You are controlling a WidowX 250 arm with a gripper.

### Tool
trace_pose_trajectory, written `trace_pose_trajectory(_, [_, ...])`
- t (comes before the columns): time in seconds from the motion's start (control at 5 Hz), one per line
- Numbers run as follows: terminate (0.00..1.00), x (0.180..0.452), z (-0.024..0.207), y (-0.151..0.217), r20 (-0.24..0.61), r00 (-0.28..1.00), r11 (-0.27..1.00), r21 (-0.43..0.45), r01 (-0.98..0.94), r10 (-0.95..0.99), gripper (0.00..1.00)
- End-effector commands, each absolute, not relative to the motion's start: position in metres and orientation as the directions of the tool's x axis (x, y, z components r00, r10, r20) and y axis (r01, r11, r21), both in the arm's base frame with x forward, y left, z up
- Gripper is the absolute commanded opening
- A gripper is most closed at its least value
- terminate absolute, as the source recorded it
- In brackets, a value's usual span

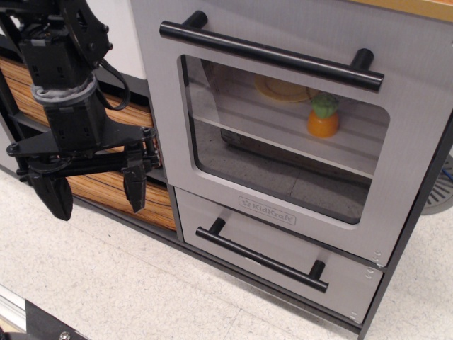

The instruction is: Open oven

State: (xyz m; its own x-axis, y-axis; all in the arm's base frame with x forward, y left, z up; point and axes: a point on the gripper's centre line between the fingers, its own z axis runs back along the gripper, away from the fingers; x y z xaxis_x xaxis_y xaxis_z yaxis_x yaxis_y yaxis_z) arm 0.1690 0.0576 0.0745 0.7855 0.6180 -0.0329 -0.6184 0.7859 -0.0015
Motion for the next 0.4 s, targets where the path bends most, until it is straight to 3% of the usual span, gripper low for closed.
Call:
trace_pose_trajectory(0.0, [0.0,0.169,0.075,0.058,-0.033,0.785,0.786,-0.001,-0.618,0.618,1.0])
trace_pose_trajectory(0.2, [0.0,0.195,0.105,0.046,0.021,0.677,0.674,-0.116,-0.729,0.736,1.0])
